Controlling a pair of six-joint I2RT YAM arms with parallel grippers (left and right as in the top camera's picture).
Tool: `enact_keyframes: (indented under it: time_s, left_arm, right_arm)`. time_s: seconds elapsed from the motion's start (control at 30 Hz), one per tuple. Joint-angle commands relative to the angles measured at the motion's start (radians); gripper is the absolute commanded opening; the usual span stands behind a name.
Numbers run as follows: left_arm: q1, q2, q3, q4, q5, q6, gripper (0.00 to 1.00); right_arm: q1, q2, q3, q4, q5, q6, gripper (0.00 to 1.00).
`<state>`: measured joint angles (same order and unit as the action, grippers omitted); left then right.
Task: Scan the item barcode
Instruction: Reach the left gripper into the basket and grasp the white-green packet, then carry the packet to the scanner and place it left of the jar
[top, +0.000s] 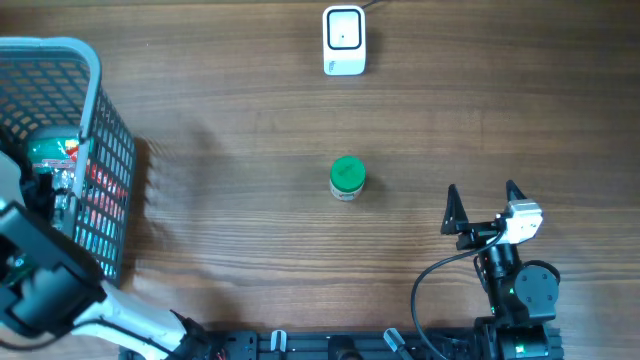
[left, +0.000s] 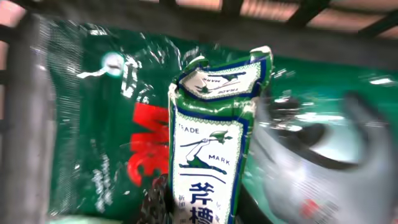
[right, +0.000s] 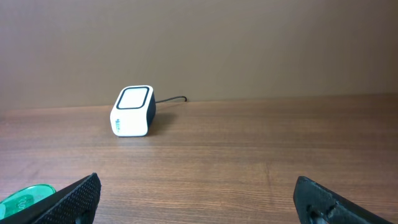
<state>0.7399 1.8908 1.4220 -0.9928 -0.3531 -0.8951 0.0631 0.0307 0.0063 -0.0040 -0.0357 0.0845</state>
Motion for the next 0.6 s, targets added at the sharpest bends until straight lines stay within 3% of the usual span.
enact_keyframes:
  time_s: [0.0,0.23,0.33,0.37,0.43,0.57]
  left_arm:
    - [0.004,-0.176,-0.002,-0.008,-0.007,0.002,0.18]
    - [0.002,-0.526,-0.002,-0.003,0.195,0.001,0.15]
    - [-0.032,-0.742,-0.002,0.033,0.449,-0.002,0.17]
    - [-0.081,-0.824,-0.002,0.051,0.549,-0.003,0.19]
    - [-0.149,-0.887,-0.002,0.065,0.609,-0.004,0.20]
    - [-0.392,-0.968,-0.002,0.058,0.617,-0.032,0.21]
  right_arm:
    - [0.005,-0.002,0.002,0.002,0.010,-0.005,1.00]
    - [0.005,-0.002,0.002,0.002,0.010,-0.005,1.00]
    - [0.005,-0.002,0.002,0.002,0.010,-0.006,0.99]
    - [0.005,-0.002,0.002,0.002,0.010,-0.005,1.00]
    - [0.005,-0.002,0.002,0.002,0.010,-0.006,1.00]
    - [0.005,-0.002,0.002,0.002,0.010,-0.006,1.00]
